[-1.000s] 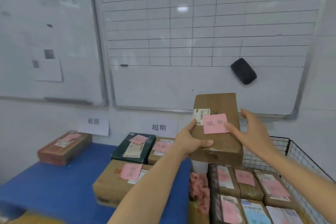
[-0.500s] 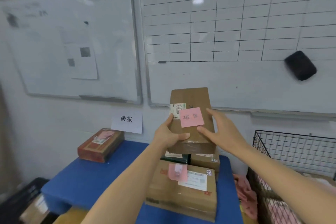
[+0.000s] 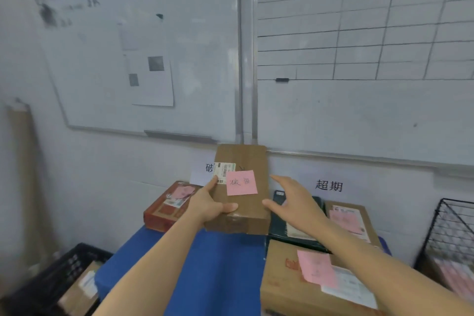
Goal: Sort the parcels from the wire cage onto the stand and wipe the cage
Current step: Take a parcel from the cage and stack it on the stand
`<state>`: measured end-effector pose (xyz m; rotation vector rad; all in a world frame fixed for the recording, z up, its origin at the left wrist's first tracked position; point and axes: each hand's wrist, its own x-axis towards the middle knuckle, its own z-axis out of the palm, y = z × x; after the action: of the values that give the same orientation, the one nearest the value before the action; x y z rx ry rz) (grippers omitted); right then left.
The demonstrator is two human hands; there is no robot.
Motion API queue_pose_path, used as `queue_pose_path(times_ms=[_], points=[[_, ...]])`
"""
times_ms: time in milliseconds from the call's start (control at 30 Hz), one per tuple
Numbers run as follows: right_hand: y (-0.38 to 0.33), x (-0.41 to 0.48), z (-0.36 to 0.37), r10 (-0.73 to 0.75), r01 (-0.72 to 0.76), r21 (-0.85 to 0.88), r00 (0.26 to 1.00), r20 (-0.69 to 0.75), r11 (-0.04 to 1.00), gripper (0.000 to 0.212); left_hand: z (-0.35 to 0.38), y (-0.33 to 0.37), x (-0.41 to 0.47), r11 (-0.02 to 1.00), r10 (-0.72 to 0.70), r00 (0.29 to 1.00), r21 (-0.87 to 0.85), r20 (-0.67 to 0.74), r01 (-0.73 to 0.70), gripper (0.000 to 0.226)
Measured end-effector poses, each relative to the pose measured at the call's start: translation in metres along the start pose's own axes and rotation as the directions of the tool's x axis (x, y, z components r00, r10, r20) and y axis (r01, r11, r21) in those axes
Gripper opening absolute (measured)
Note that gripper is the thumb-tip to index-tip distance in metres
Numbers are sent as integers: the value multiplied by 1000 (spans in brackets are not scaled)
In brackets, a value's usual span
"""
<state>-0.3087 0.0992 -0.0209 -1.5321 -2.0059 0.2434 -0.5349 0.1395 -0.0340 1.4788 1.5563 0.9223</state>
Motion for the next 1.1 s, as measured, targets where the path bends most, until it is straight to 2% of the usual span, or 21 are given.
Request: queue_pose_path(times_ms=[100,300,467,833,1100], points=[[-15,19,39,18,-18,-1,999,27,1000,73,-24,-26,26,997,3,1000,82,18,-4,104],[-33,37,94,106,-103,-37,991,87,994,70,-42,-77,64,995,-86,991,52,102,82,107],[-32,45,113,164,-154,-87,979,120,984,70,-33,-99,79,991,-130,973,63,191,120,105],[-25,60,141,184,-162,-115,959,214,980,70,-33,-118,104,983,-156,958,135,239,126,105],[-25,69,161,186,-170,-85,950,250,982,71,-42,-132,106,975,-158,966,186,207,120,104]])
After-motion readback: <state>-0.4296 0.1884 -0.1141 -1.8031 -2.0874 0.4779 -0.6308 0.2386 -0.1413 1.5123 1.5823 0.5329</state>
